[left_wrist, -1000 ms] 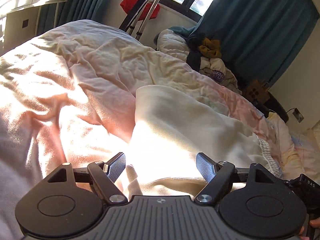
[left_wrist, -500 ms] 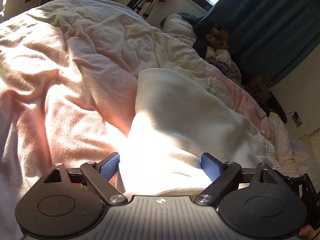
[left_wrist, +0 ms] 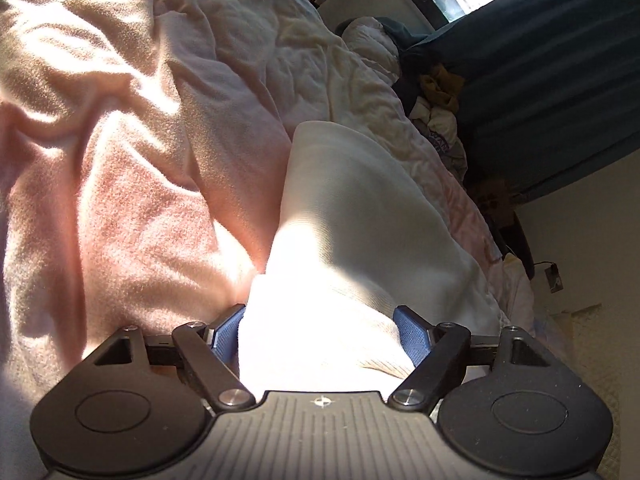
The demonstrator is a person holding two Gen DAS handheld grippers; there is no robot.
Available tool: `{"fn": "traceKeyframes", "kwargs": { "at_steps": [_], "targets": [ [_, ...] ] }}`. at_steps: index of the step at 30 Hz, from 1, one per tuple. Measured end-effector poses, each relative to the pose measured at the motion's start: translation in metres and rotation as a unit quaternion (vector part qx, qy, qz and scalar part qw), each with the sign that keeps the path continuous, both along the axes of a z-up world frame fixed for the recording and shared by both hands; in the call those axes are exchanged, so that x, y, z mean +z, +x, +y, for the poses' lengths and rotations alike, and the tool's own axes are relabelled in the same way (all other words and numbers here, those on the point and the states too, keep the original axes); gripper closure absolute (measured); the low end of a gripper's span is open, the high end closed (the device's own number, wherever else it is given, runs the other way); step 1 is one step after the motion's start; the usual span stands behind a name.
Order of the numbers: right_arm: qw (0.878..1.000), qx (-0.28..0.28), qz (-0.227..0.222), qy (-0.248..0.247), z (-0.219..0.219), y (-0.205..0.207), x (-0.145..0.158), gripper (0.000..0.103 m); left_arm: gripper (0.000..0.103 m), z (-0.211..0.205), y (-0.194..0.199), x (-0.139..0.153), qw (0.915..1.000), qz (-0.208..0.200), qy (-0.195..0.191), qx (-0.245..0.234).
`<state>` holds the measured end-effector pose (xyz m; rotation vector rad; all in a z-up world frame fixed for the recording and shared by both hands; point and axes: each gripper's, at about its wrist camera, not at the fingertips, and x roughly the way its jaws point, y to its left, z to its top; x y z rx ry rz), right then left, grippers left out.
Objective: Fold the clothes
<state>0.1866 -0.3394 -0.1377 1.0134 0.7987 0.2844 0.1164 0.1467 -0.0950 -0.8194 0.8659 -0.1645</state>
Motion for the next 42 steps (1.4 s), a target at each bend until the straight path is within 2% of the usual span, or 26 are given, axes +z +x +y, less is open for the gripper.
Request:
{"fn": "traceKeyframes", "kwargs": {
  "at_steps": [4, 6, 7, 8, 9, 13, 16, 19, 25, 30, 34, 38, 42],
  "targets": [
    [0.996, 0.028, -0.077, 0.038, 0.006, -0.002, 0.016, 0.016, 0.032, -0.001, 0.001, 0.0, 0.9999, 0.002, 0.01, -0.001],
    [0.997, 0.024, -0.068, 0.015, 0.007, -0.002, 0.015, 0.019, 0.036, -0.004, 0.001, 0.002, 0.9998, -0.002, 0.021, -0.003],
    [0.998, 0.018, -0.055, -0.004, 0.008, -0.001, 0.014, 0.034, 0.041, -0.005, 0.001, 0.003, 0.9996, -0.008, 0.027, -0.007],
    [0.999, 0.013, -0.042, -0.023, 0.008, -0.001, 0.012, 0.041, 0.045, -0.007, 0.001, 0.005, 0.9991, -0.012, 0.038, -0.012],
    [0.999, 0.004, -0.034, -0.029, 0.006, -0.001, 0.01, 0.053, 0.052, -0.009, 0.0, 0.007, 0.9987, -0.014, 0.047, -0.015],
    [0.998, 0.0, -0.049, -0.045, 0.006, -0.01, 0.022, 0.068, 0.068, -0.011, -0.01, 0.024, 0.9989, -0.024, 0.039, -0.007],
    [0.998, -0.001, -0.067, -0.02, -0.003, -0.031, 0.041, 0.071, 0.07, -0.012, -0.026, 0.043, 0.9992, -0.037, 0.01, -0.006],
    [0.996, -0.001, -0.088, -0.016, -0.014, -0.049, 0.066, 0.071, 0.071, -0.019, -0.047, 0.065, 0.9983, -0.054, -0.019, -0.012],
    [0.992, -0.014, -0.123, -0.011, -0.056, -0.095, 0.111, 0.071, 0.071, -0.063, -0.075, 0.094, 0.995, -0.076, -0.05, -0.041],
    [0.986, -0.061, -0.152, -0.017, -0.123, -0.136, 0.14, 0.071, 0.071, -0.143, -0.076, 0.119, 0.9881, -0.103, -0.058, -0.099],
    [0.979, -0.113, -0.167, -0.031, -0.191, -0.172, 0.157, 0.071, 0.071, -0.241, -0.067, 0.128, 0.9774, -0.109, -0.064, -0.17],
    [0.968, -0.177, -0.174, -0.045, -0.267, -0.216, 0.16, 0.071, 0.071, -0.342, -0.058, 0.137, 0.9611, -0.114, -0.069, -0.242],
    [0.949, -0.255, -0.179, -0.057, -0.339, -0.267, 0.157, 0.071, 0.071, -0.448, -0.056, 0.141, 0.9384, -0.117, -0.073, -0.317]
  ]
}}
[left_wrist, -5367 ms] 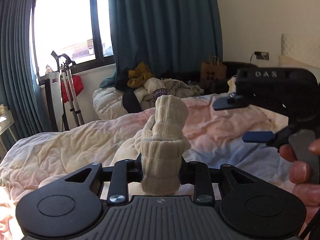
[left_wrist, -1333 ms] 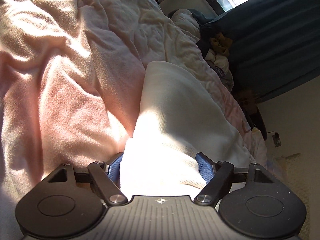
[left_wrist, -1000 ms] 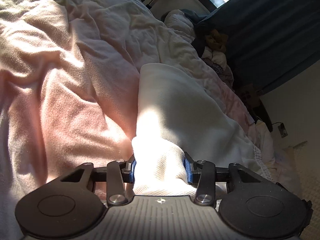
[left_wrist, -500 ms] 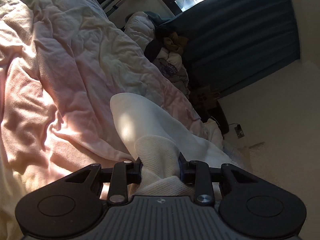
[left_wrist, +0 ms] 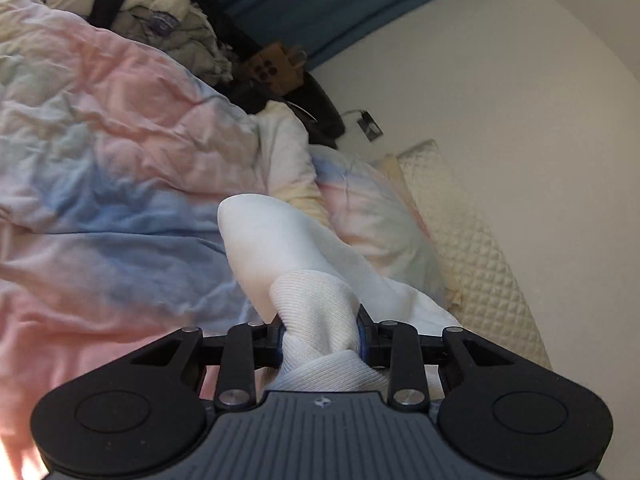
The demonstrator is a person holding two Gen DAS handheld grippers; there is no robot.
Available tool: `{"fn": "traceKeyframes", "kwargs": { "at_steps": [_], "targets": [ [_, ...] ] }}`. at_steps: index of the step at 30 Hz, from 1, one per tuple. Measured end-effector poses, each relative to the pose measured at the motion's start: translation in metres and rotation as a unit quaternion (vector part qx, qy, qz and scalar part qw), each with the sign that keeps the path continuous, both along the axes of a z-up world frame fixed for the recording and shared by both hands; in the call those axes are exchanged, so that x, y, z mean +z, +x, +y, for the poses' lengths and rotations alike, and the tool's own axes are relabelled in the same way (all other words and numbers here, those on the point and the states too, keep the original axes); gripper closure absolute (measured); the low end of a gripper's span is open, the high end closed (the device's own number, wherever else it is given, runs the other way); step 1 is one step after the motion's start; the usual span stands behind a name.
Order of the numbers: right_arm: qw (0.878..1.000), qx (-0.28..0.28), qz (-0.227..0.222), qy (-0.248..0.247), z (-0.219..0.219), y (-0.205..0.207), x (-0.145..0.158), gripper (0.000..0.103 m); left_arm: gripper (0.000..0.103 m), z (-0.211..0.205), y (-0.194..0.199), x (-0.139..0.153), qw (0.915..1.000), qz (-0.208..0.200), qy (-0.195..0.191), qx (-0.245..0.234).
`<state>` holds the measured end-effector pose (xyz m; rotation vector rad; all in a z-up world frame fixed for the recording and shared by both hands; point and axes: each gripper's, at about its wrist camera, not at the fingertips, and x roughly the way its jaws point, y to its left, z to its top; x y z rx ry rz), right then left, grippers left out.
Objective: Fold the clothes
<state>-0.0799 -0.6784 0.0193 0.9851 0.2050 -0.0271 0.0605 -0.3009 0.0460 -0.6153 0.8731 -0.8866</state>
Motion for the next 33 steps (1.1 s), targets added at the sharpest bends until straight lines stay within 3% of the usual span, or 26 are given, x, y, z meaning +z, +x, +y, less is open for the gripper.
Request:
{"fn": "traceKeyframes", "kwargs": {
  "at_steps": [8, 15, 20, 26, 30, 33],
  "targets": [
    [0.988, -0.152, -0.01, 0.002, -0.101, -0.108, -0.029, 0.071, 0.071, -0.194, -0.031, -0.035, 0.9897, 0.006, 0.007, -0.143],
    [0.971, -0.235, 0.024, 0.025, -0.149, -0.173, -0.089, 0.071, 0.071, -0.282, -0.062, -0.087, 0.9736, 0.026, 0.043, -0.222],
    [0.969, -0.227, 0.086, 0.04, -0.158, -0.194, -0.136, 0.071, 0.071, -0.296, -0.058, -0.125, 0.968, 0.046, 0.06, -0.239],
    [0.961, -0.242, 0.109, 0.078, -0.15, -0.2, -0.186, 0.071, 0.07, -0.29, -0.06, -0.131, 0.9663, 0.042, 0.088, -0.238],
    [0.957, -0.255, 0.102, 0.099, -0.139, -0.206, -0.202, 0.071, 0.065, -0.286, -0.063, -0.134, 0.9648, 0.037, 0.108, -0.237],
    [0.955, -0.256, 0.118, 0.088, -0.138, -0.202, -0.192, 0.068, 0.059, -0.283, -0.065, -0.136, 0.9635, 0.034, 0.123, -0.235]
  ]
}}
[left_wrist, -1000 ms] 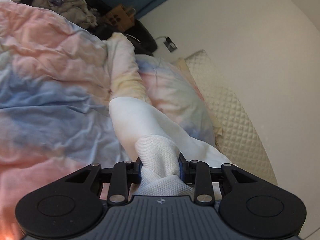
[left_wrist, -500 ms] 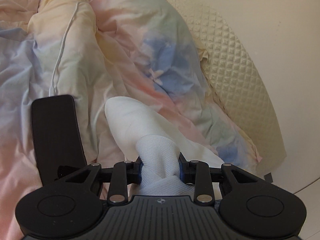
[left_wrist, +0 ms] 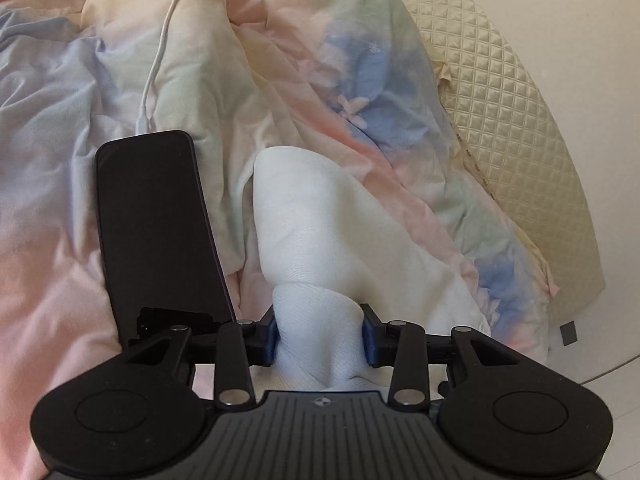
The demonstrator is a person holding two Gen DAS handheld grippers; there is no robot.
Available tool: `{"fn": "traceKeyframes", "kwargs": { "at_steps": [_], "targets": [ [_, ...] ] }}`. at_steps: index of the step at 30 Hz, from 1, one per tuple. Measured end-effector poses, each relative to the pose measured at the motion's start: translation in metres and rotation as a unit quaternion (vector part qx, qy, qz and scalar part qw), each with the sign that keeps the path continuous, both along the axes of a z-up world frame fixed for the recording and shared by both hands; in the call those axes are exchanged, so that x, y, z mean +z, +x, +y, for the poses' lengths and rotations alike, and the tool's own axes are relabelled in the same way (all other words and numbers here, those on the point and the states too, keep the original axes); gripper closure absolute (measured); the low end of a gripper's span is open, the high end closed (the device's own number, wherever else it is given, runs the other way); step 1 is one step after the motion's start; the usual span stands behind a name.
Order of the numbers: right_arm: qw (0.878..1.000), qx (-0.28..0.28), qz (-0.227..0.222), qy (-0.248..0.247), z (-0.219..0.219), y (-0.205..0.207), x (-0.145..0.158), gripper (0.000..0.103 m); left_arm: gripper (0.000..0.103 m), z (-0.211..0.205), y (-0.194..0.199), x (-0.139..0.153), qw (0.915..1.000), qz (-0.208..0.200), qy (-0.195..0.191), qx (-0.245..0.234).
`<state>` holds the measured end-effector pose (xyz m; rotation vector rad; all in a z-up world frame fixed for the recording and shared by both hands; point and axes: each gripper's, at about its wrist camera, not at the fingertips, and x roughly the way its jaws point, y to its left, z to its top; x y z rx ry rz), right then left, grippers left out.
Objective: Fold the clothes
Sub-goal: 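Lower the folded pants onto the duvet and open both grippers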
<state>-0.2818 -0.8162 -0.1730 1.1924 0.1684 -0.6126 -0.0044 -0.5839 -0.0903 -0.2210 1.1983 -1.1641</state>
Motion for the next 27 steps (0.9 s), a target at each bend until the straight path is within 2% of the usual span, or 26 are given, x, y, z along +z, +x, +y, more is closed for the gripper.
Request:
{"fn": "traceKeyframes", "kwargs": {
  "at_steps": [3, 5, 9, 12, 15, 16, 17, 23, 27],
  "targets": [
    [1.0, -0.002, 0.026, -0.005, 0.003, 0.001, 0.015, 0.063, 0.039, 0.013, -0.007, 0.017, 0.9996, -0.028, -0.002, -0.002],
    [0.999, -0.01, 0.044, -0.012, 0.007, -0.001, 0.026, 0.057, 0.035, 0.023, -0.013, 0.031, 0.9988, -0.049, -0.006, -0.003],
    [0.995, -0.028, 0.091, -0.037, 0.015, -0.008, 0.049, 0.044, 0.017, 0.042, -0.023, 0.059, 0.9957, -0.091, -0.013, -0.006],
    [0.992, -0.034, 0.108, -0.057, 0.023, -0.016, 0.068, 0.032, 0.016, 0.053, -0.034, 0.077, 0.9917, -0.128, -0.007, -0.004],
    [0.987, -0.043, 0.124, -0.089, 0.037, -0.024, 0.089, 0.029, 0.009, 0.071, -0.048, 0.101, 0.987, -0.161, -0.002, -0.002],
    [0.985, -0.047, 0.128, -0.104, 0.043, -0.027, 0.097, 0.021, 0.005, 0.078, -0.054, 0.11, 0.9841, -0.177, -0.003, 0.002],
    [0.983, -0.052, 0.132, -0.119, 0.049, -0.03, 0.105, 0.017, 0.004, 0.085, -0.06, 0.118, 0.9812, -0.193, -0.003, 0.006],
    [0.973, -0.034, 0.139, -0.179, 0.092, -0.024, 0.159, 0.018, 0.001, 0.124, -0.1, 0.162, 0.9633, -0.268, 0.0, 0.008],
    [0.964, -0.012, 0.153, -0.218, 0.13, -0.021, 0.179, 0.019, 0.0, 0.154, -0.131, 0.189, 0.9503, -0.311, -0.008, 0.01]
  ]
}}
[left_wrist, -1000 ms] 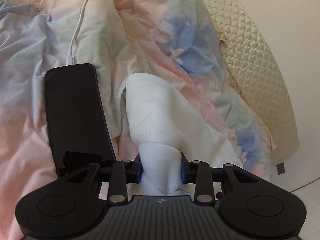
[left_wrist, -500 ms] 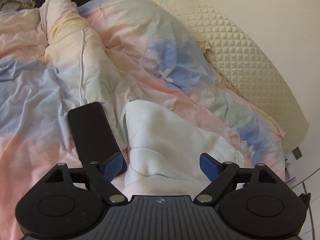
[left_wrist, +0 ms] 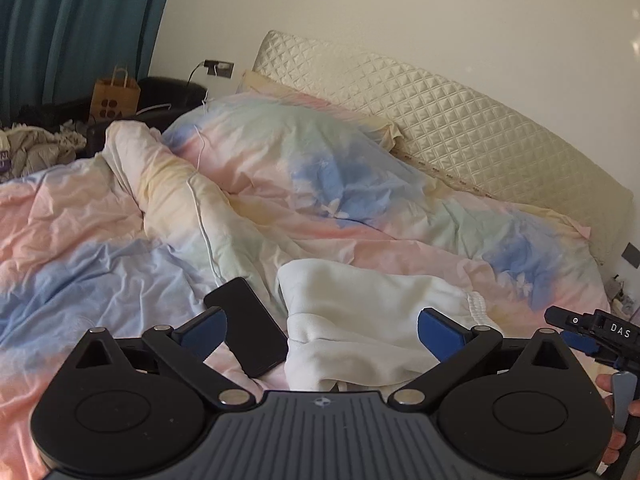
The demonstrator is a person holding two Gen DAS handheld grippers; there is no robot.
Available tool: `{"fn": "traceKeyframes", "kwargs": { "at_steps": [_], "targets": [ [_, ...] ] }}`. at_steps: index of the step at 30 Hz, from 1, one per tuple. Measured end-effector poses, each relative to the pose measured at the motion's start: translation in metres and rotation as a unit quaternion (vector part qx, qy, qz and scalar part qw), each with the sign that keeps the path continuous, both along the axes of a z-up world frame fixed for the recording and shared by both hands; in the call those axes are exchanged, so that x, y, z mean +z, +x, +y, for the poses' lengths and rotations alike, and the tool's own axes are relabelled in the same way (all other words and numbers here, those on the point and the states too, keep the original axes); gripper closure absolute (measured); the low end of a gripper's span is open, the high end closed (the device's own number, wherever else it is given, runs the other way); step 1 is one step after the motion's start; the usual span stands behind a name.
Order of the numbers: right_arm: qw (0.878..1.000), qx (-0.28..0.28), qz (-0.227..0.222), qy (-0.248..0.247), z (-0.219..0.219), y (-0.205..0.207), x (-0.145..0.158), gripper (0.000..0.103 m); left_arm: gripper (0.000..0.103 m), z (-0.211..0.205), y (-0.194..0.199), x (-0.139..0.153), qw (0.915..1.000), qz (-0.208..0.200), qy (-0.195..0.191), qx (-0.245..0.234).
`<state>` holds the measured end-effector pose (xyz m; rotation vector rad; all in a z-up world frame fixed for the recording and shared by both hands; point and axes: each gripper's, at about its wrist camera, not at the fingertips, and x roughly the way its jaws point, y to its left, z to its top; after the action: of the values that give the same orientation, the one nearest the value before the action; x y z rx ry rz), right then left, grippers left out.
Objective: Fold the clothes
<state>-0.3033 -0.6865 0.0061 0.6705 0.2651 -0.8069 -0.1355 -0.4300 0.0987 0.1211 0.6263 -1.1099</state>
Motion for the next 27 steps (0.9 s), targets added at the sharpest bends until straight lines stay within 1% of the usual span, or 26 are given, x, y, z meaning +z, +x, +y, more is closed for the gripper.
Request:
{"fn": "traceKeyframes", "kwargs": {
  "at_steps": [5, 9, 14, 19, 24, 27],
  "targets": [
    [0.998, 0.03, 0.025, -0.045, 0.047, 0.003, 0.025, 0.019, 0.0, 0.037, -0.045, 0.029, 0.9988, -0.049, -0.003, -0.002],
    [0.994, 0.055, 0.046, -0.081, 0.084, 0.005, 0.045, 0.019, 0.0, 0.058, -0.075, 0.041, 0.9969, -0.079, 0.004, -0.005],
    [0.99, 0.063, 0.056, -0.112, 0.121, 0.001, 0.047, 0.019, 0.0, 0.085, -0.103, 0.035, 0.9963, -0.084, 0.0, -0.02],
    [0.987, 0.075, 0.079, -0.119, 0.156, 0.007, 0.035, 0.019, 0.0, 0.108, -0.12, 0.027, 0.9948, -0.101, -0.001, -0.018],
    [0.987, 0.069, 0.088, -0.12, 0.172, 0.015, 0.032, 0.019, 0.0, 0.127, -0.122, 0.016, 0.9944, -0.102, -0.011, -0.026],
    [0.986, 0.065, 0.093, -0.121, 0.181, 0.019, 0.03, 0.019, 0.0, 0.13, -0.118, 0.011, 0.9944, -0.104, -0.006, -0.018]
  ]
}}
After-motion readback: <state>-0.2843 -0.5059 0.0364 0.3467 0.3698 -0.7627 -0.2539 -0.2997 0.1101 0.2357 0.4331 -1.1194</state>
